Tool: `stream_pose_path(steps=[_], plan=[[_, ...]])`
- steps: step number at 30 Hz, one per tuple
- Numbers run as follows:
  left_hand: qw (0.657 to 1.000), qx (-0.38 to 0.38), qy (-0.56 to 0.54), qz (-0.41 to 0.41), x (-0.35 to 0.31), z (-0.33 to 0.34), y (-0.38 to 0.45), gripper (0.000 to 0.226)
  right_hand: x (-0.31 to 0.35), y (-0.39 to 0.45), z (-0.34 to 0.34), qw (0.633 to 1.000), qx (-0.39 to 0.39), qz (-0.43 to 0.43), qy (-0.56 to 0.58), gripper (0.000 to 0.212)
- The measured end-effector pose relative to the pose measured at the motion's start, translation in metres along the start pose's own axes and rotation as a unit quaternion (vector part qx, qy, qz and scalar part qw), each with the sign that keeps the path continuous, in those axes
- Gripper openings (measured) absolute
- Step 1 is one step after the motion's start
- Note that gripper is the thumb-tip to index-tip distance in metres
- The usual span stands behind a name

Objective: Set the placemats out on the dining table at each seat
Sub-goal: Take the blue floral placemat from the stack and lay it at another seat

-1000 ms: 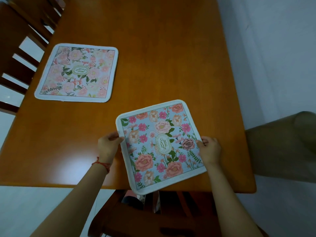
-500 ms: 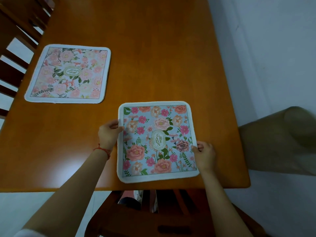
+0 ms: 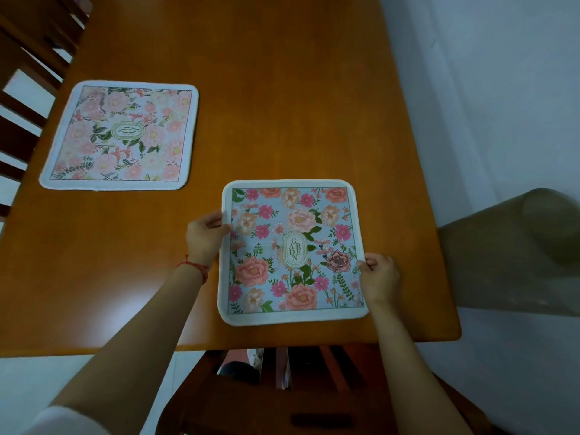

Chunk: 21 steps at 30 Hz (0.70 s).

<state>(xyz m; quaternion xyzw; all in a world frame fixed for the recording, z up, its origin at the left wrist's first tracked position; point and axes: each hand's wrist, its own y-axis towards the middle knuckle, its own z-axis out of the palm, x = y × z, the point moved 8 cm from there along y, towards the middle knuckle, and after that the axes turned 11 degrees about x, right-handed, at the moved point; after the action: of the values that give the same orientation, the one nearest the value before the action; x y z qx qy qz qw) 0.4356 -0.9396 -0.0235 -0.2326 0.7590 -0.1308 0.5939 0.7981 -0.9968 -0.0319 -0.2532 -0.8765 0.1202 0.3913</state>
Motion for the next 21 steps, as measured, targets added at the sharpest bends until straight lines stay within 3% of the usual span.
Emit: stream_pose_path(steps=[21], plan=[[1.000, -0.001, -0.004, 0.009, 0.000, 0.019, 0.002, 0.036, -0.015, 0.012, -0.012, 1.000, -0.009, -0.019, 0.007, 0.021]])
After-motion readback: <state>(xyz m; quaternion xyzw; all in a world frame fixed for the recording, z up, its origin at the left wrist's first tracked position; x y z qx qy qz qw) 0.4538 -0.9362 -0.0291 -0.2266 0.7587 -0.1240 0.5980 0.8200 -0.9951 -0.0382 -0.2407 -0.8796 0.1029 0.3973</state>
